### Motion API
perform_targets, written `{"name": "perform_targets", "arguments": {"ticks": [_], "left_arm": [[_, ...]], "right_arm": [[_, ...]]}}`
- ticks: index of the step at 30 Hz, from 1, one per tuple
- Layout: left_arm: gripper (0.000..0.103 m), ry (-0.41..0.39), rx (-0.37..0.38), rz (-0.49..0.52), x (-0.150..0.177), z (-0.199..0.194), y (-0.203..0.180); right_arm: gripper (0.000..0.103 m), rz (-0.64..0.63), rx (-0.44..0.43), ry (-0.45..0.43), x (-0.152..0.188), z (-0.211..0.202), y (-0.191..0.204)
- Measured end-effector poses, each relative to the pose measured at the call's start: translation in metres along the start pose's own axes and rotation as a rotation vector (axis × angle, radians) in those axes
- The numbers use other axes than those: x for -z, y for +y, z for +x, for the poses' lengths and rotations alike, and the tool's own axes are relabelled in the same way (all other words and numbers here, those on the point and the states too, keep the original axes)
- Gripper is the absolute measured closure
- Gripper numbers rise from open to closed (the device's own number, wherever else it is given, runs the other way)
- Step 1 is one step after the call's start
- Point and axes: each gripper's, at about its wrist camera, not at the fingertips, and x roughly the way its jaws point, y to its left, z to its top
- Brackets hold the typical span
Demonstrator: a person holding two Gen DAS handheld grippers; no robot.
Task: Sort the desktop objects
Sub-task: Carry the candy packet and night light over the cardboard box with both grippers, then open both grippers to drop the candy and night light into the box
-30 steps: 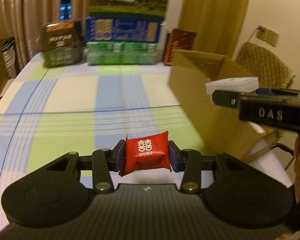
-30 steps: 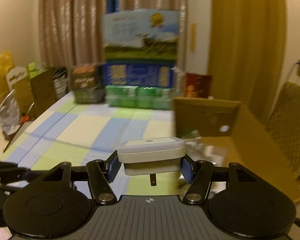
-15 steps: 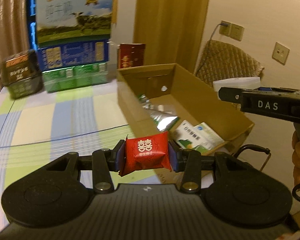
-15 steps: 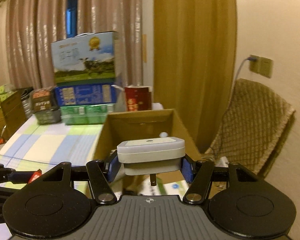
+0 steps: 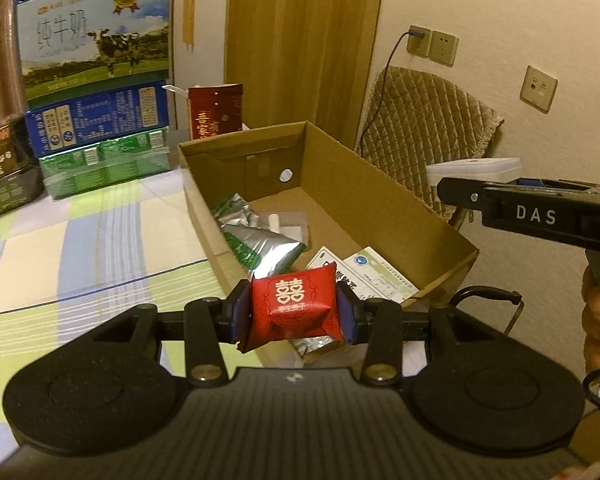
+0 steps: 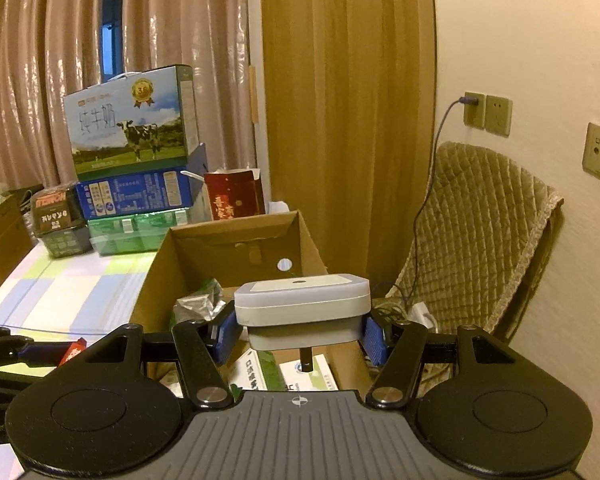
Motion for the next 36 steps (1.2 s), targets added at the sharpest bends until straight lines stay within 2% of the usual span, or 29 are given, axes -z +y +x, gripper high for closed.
{"name": "perform_targets", "arguments": {"ticks": [11, 14, 15, 17, 23, 33, 36], "left_arm": [[0.064, 0.020, 0.024, 0.020, -0.021, 0.040, -0.009], [0.055, 0.036, 0.040, 0.018, -0.024, 0.055, -0.010], [0.049, 0.037, 0.037, 0.014, -0.024, 0.059, -0.010], [0.048, 0.038, 0.020, 0.010, -0.024, 0.063, -0.008], [0.048, -0.002, -0.014, -0.003, -0.020, 0.051, 0.005], [0.046, 0.011, -0.053, -0.037, -0.016, 0.042, 0.024], [0.044, 0.013, -0.057, -0.049, -0.014, 0.040, 0.028]], "right_arm": [[0.045, -0.015, 0.009, 0.003, -0.012, 0.024, -0.010], [0.045, -0.015, 0.007, 0.010, -0.013, 0.030, -0.012], [0.045, -0.015, 0.005, 0.013, -0.012, 0.032, -0.012], [0.045, -0.019, 0.001, 0.018, -0.011, 0.035, -0.012], [0.045, -0.023, -0.017, 0.042, -0.005, 0.044, -0.009], [0.044, 0.005, -0.105, 0.086, -0.012, 0.058, 0.009], [0.035, 0.073, -0.149, 0.118, -0.020, 0.065, 0.007]]}}
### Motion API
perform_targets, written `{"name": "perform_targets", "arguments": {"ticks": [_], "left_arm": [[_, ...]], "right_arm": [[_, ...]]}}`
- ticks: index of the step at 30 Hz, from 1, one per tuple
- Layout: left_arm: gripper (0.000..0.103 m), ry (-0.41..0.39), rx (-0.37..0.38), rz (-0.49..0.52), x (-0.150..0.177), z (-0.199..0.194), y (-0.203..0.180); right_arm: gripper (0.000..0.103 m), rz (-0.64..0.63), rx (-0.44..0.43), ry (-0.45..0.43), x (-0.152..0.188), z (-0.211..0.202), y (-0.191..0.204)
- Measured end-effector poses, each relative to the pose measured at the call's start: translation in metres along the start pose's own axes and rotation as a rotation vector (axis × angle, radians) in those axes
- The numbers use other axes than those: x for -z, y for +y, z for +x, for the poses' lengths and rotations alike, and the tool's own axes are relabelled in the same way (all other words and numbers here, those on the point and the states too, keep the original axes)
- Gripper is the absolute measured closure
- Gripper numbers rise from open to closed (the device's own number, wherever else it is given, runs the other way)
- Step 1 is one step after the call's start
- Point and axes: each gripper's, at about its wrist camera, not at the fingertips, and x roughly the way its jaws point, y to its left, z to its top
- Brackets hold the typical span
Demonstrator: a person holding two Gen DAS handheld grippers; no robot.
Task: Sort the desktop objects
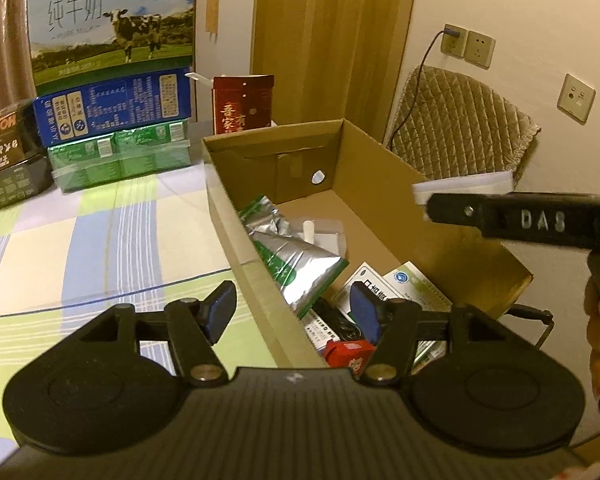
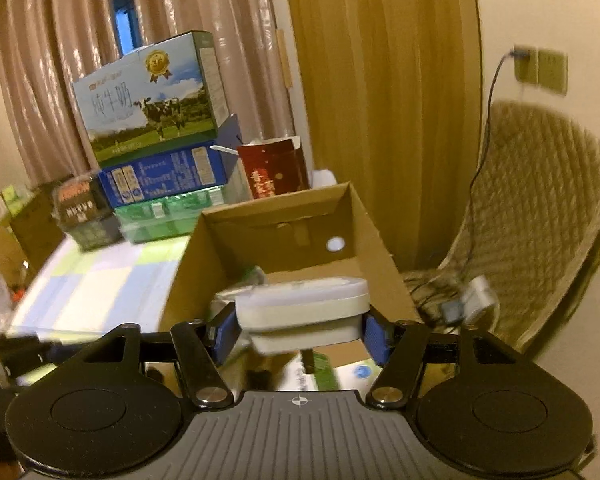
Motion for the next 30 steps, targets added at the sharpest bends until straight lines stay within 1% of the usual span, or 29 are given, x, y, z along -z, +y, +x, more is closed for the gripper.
{"name": "perform_targets", "arguments": {"ticks": [1, 2, 3, 6, 8, 10, 11, 13, 16, 19, 22, 24, 25, 27, 30], "left_arm": [[0.042, 0.000, -0.001, -0.002, 0.001, -0.001, 0.001], [0.042, 0.000, -0.003, -0.006, 0.001, -0.002, 0.002], [0.041, 0.000, -0.004, -0.008, 0.002, -0.003, 0.003], [0.035, -0.002, -0.008, -0.015, 0.004, -0.007, 0.007], [0.033, -0.003, -0.010, -0.022, 0.005, -0.011, 0.008], [0.021, -0.004, -0.001, -0.049, 0.007, -0.016, 0.010], [0.018, -0.013, 0.000, -0.060, 0.008, -0.020, 0.011], [0.008, -0.035, -0.022, -0.058, 0.010, -0.029, 0.008], [0.001, -0.057, -0.058, -0.042, 0.012, -0.041, 0.004], [0.001, -0.071, -0.059, -0.059, 0.014, -0.054, 0.004], [0.001, -0.078, -0.050, -0.090, 0.016, -0.069, 0.004], [0.001, -0.080, -0.042, -0.106, 0.018, -0.079, 0.004], [0.001, -0.082, -0.037, -0.122, 0.019, -0.085, 0.004], [0.001, -0.075, -0.028, -0.145, 0.020, -0.093, 0.004], [0.001, -0.069, -0.045, -0.152, 0.023, -0.106, 0.000]], "right_arm": [[0.028, 0.008, 0.003, -0.009, -0.002, -0.001, 0.000], [0.025, 0.013, 0.008, -0.020, -0.004, -0.003, 0.000], [0.024, 0.018, 0.009, -0.031, -0.005, -0.006, -0.001], [0.023, 0.020, 0.015, -0.044, -0.006, -0.014, -0.002], [0.021, 0.022, 0.026, -0.051, -0.003, -0.021, -0.003], [0.018, 0.027, 0.034, -0.052, 0.001, -0.029, -0.005], [0.016, 0.029, 0.040, -0.052, 0.003, -0.033, -0.006], [0.012, 0.027, 0.050, -0.045, 0.008, -0.041, -0.007], [0.007, 0.005, 0.073, -0.025, 0.016, -0.053, -0.007], [0.002, -0.014, 0.090, -0.016, 0.022, -0.068, -0.007], [0.002, 0.024, 0.079, 0.009, 0.027, -0.084, -0.009], [0.002, 0.068, 0.040, 0.032, 0.031, -0.095, -0.010], [0.002, 0.072, 0.027, 0.038, 0.032, -0.101, -0.009], [0.002, 0.054, 0.031, 0.042, 0.034, -0.112, -0.006], [0.002, 0.045, 0.030, 0.043, 0.037, -0.126, -0.002]]}}
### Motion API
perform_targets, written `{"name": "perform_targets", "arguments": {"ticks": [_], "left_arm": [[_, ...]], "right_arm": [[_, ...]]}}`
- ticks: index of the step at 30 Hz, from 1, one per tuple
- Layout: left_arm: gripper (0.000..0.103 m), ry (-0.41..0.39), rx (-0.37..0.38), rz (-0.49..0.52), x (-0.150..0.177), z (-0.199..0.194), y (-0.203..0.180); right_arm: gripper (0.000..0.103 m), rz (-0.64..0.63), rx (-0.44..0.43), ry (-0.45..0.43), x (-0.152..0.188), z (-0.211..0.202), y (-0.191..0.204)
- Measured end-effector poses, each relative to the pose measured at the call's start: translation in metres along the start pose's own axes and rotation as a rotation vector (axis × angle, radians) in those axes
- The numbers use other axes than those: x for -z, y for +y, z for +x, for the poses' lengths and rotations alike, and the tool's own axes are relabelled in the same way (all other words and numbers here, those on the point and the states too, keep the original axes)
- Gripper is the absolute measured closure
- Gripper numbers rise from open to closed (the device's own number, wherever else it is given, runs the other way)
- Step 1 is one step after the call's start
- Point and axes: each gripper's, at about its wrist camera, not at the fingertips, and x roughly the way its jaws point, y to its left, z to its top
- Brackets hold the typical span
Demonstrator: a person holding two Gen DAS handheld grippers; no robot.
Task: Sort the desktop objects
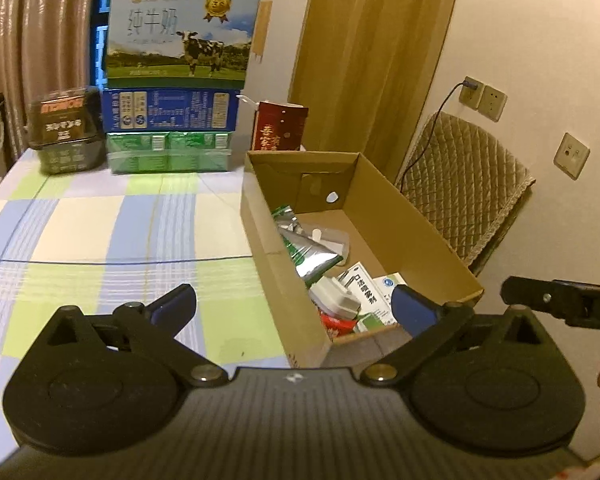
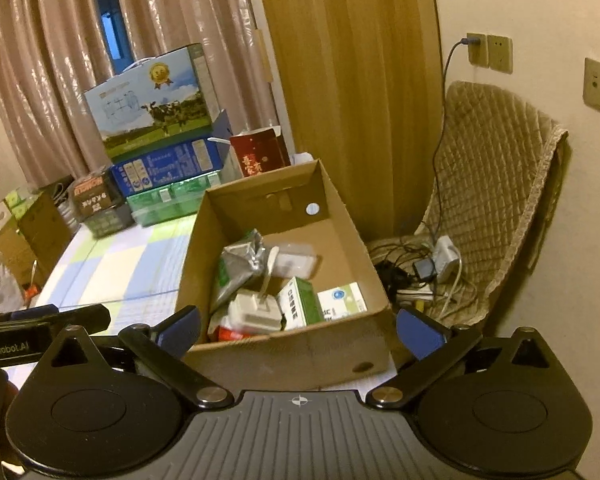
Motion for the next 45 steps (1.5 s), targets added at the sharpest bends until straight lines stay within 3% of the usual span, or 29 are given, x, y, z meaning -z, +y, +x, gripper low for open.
{"name": "perform_targets", "arguments": {"ticks": [4, 8, 20, 45], "left_arm": [[0.001, 0.002, 0.003, -0.006, 0.005, -0.018, -0.005], [0.002, 0.048, -0.091, 0.069, 0.012, -0.032, -0.017], [0.001, 0.043, -0.083, 0.018, 0.024, -0.071, -0.018], [0.001, 0.065, -0.087, -0.003, 0.034, -0.065, -0.022]], "right_arm": [[0.002, -0.019, -0.001, -0.004, 0.006, -0.014, 0.006], [0.002, -0.028, -0.005, 0.005, 0.013, -0.025, 0.011], [0.002, -0.094, 0.001, 0.021, 0.029, -0.047, 0.030], [0.002, -0.102, 0.004, 0.049, 0.039, -0.046, 0.030]]}}
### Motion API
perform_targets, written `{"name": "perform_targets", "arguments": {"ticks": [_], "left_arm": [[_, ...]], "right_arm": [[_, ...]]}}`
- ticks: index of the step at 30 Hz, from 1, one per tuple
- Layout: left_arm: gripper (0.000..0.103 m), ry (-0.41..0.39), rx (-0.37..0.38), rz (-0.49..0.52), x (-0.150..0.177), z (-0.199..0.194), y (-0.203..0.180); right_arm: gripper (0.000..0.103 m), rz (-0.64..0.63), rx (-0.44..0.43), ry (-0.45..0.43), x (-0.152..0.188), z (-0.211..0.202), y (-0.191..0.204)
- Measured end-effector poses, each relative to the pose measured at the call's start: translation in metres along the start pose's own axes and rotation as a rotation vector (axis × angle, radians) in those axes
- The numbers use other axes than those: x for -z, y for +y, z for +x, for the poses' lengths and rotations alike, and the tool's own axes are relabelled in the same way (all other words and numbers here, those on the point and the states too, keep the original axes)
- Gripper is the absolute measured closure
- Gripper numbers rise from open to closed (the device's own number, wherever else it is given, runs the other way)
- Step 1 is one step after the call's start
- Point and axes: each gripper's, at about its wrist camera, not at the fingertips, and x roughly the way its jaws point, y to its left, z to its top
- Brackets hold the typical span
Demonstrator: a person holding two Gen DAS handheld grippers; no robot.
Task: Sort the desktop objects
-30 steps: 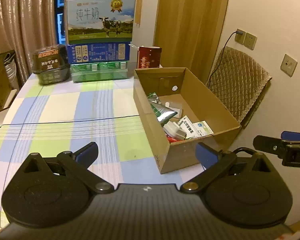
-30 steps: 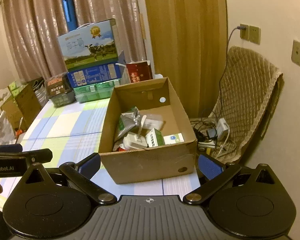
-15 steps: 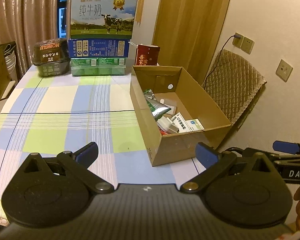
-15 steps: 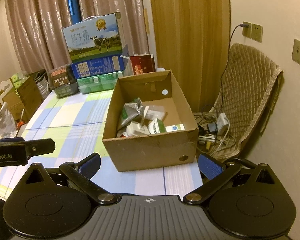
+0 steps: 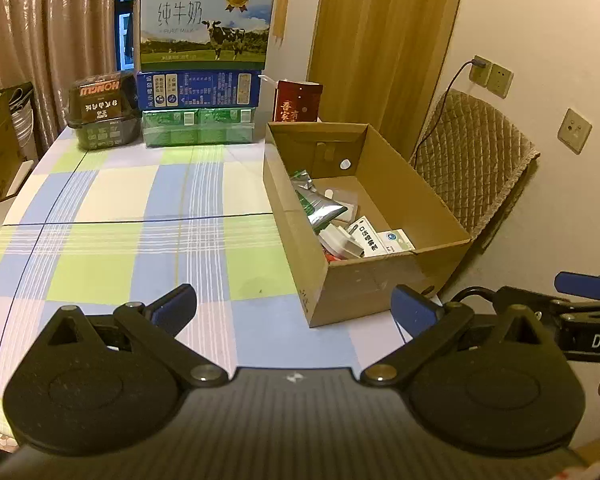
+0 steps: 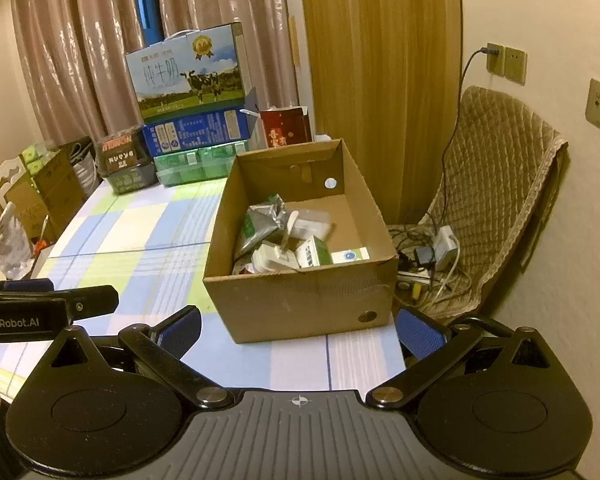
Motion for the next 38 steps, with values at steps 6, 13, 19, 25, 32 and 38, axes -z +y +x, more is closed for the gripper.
{"name": "perform_targets", "arguments": {"ticks": [6, 13, 19, 25, 32, 38], "left_arm": [[0.001, 0.008, -0.006, 0.001, 0.000, 0.004, 0.000], [0.001, 0.010, -0.003, 0.009, 0.000, 0.008, -0.002], [0.001, 0.014, 0.002, 0.016, -0.001, 0.011, -0.005], [0.001, 0.020, 0.010, 0.017, -0.001, 0.014, -0.006], [0.001, 0.029, 0.016, 0.020, -0.001, 0.018, -0.006], [0.001, 0.001, 0.023, 0.020, 0.001, 0.016, -0.004]], "right_arm": [[0.002, 0.010, 0.000, 0.003, 0.000, 0.003, -0.003], [0.002, 0.020, 0.005, 0.005, 0.000, 0.006, -0.006], [0.002, 0.022, 0.008, 0.003, -0.001, 0.007, -0.007], [0.002, 0.018, 0.014, 0.005, 0.000, 0.008, -0.008], [0.002, 0.013, 0.018, 0.011, 0.001, 0.011, -0.008], [0.002, 0.005, 0.017, 0.016, 0.003, 0.014, -0.004]]}}
